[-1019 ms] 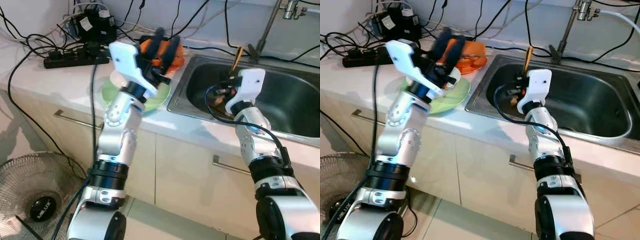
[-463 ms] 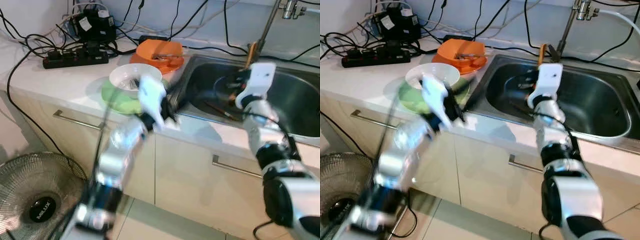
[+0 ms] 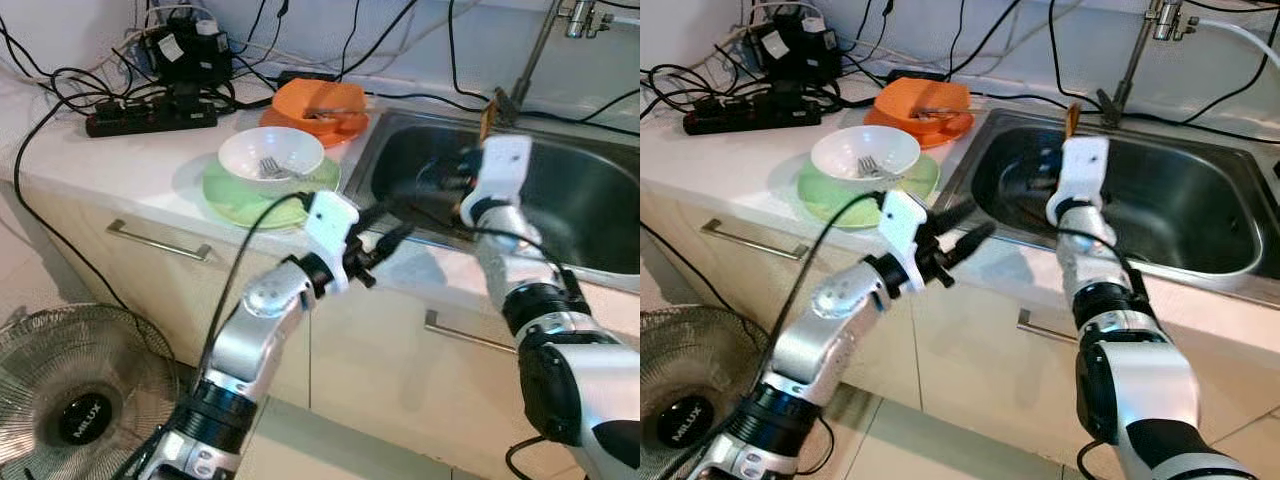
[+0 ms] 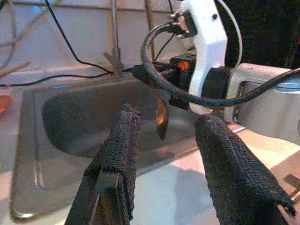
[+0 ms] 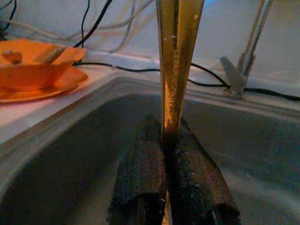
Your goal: Kitchen organization
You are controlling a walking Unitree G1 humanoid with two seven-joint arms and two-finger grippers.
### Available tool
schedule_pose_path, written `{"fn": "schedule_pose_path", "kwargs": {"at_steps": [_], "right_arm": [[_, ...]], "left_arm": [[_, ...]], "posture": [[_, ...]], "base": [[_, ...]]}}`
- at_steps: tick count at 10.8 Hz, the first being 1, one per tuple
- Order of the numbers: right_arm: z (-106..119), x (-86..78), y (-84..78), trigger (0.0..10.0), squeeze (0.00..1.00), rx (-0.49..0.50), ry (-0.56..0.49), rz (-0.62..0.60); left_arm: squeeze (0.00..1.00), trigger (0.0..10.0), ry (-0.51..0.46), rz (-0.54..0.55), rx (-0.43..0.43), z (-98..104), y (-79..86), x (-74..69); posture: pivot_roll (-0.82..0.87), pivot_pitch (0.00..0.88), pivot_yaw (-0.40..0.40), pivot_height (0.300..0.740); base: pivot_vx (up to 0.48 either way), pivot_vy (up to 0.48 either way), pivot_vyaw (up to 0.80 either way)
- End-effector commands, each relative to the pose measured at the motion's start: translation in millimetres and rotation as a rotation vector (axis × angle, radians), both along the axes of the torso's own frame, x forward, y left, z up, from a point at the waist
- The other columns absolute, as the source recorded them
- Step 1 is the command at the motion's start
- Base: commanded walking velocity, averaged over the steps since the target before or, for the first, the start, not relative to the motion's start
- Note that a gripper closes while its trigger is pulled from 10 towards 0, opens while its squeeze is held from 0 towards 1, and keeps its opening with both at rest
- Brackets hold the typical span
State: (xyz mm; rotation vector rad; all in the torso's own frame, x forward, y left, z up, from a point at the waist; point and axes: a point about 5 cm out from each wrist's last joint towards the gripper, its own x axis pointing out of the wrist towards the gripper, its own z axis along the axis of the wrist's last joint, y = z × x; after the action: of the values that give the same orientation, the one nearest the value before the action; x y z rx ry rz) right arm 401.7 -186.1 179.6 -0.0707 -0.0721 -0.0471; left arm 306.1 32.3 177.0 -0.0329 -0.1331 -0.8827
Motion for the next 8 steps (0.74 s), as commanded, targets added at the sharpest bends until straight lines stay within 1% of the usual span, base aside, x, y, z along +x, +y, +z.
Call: {"fn": "schedule_pose_path", "kwargs": {"at_steps": [1, 5, 8], "right_arm": [[10, 3.4, 4.4, 10.0, 0.0, -0.014, -0.027, 0.009], [2, 3.3, 9.8, 10.0, 0.0, -0.018, 0.015, 0.008], [-5, 2.5, 11.1, 10.0, 0.0, -0.038, 0.058, 0.011]], "left_arm": [[0.0, 10.0, 0.007, 0.006, 0.014, -1, -0.2, -2.6], [0.0, 10.0, 0.035, 0.026, 0.019, -5, 3.3, -7.8], [0.0, 10.0, 0.042, 0.032, 0.023, -6, 4.3, -7.6]], "posture": [[0.21, 0.015, -0.005, 0.74], [0.23, 0.04, -0.006, 0.74], [0.22, 0.031, -0.005, 0.74]], "base": [[0.0, 0.0, 0.0], [0.0, 0.0, 0.0], [0.0, 0.0, 0.0]]}}
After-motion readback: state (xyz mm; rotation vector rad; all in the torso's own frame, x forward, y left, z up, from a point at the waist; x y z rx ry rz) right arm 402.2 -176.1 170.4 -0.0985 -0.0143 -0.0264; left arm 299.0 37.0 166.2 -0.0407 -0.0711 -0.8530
